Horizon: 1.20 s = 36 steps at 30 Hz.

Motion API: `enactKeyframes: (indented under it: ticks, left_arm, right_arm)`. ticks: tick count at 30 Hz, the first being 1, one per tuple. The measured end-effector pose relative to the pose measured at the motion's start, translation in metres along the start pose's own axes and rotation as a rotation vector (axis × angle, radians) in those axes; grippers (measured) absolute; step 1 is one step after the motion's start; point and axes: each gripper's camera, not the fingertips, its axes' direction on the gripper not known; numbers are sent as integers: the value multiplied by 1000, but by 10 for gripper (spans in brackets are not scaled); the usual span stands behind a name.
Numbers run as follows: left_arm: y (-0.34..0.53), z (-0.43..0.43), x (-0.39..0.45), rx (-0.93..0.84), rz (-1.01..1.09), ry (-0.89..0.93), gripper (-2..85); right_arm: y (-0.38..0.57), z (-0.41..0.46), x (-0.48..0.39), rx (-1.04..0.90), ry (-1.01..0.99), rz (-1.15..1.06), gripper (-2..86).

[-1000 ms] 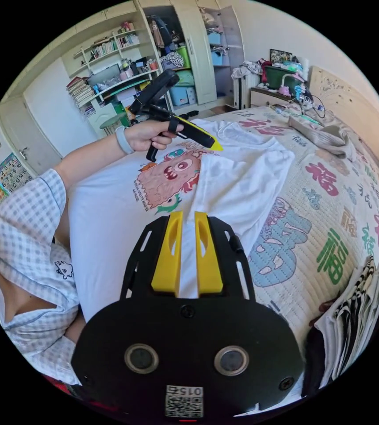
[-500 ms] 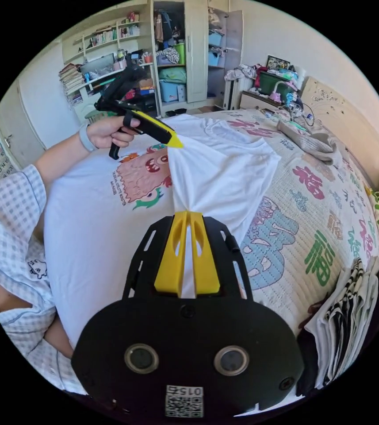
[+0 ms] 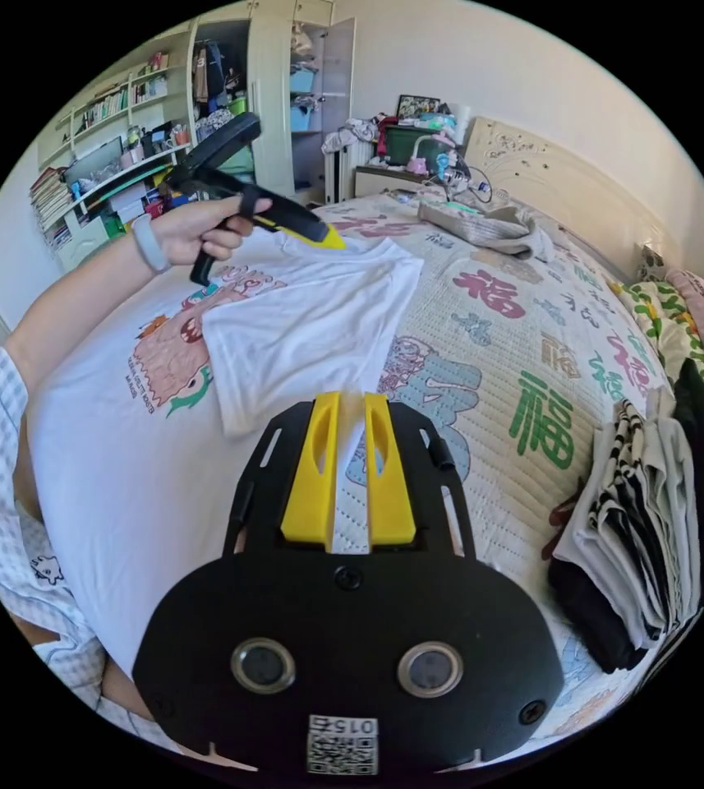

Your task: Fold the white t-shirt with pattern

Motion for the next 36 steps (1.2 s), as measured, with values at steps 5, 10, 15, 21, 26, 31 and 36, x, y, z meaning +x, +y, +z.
enactKeyframes:
  ticks: [5, 10, 15, 21, 26, 31, 36]
  left_arm:
    - [-38, 40, 4, -34, -28, -76, 40]
    - [-53, 30, 20, -20, -7, -207, 38]
    - [-48, 9, 35, -40, 29, -224, 78]
    - [26, -79, 41, -62, 132, 22, 112]
    - [84, -105, 32, -165, 134, -37, 105]
    - [95, -131, 21, -143, 148, -14, 12]
    - [109, -181, 9, -108, 126, -14, 12]
  right_arm:
    - [-6, 0, -7, -1, 54, -29, 2]
    - [-13, 3, -9, -11, 41, -11, -2]
    - [-20, -10, -15, 29, 60, -25, 61]
    - [-36, -23, -55, 69, -159, -210, 80]
    - [-55, 14, -86, -79, -76, -284, 59]
    - [-63, 13, -93, -43, -93, -297, 0]
    - [-76, 25, -86, -115, -283, -276, 5]
